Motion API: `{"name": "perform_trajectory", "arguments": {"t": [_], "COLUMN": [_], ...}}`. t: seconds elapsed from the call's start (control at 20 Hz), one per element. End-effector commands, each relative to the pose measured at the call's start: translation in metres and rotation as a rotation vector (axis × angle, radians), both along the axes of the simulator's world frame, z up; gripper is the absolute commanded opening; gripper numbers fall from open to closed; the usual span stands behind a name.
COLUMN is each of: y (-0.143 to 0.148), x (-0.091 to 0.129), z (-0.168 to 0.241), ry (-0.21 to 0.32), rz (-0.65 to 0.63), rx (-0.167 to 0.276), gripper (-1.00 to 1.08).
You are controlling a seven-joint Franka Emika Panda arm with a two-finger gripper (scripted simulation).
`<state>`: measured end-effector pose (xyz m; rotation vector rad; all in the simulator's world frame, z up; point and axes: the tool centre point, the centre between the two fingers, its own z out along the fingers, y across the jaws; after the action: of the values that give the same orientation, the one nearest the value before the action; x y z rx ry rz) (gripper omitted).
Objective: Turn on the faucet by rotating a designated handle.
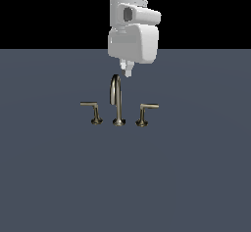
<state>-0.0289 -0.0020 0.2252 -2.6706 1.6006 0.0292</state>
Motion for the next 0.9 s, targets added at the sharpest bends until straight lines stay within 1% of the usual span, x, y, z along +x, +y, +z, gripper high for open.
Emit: {"name": "perform_trajectory", "arguments": {"t": [0.0, 0.45, 0.85], "y": [-0.008, -0.047, -0.082], "x": [0.013, 0.059, 0.085], "z": [-0.016, -0.075, -0.115], "ry": [0.0, 0.004, 0.006], "rz": [-0.065, -0.31, -0.483], "rx": [-0.004, -0.021, -0.031], "gripper": [-1.0, -1.0, -1.0]}}
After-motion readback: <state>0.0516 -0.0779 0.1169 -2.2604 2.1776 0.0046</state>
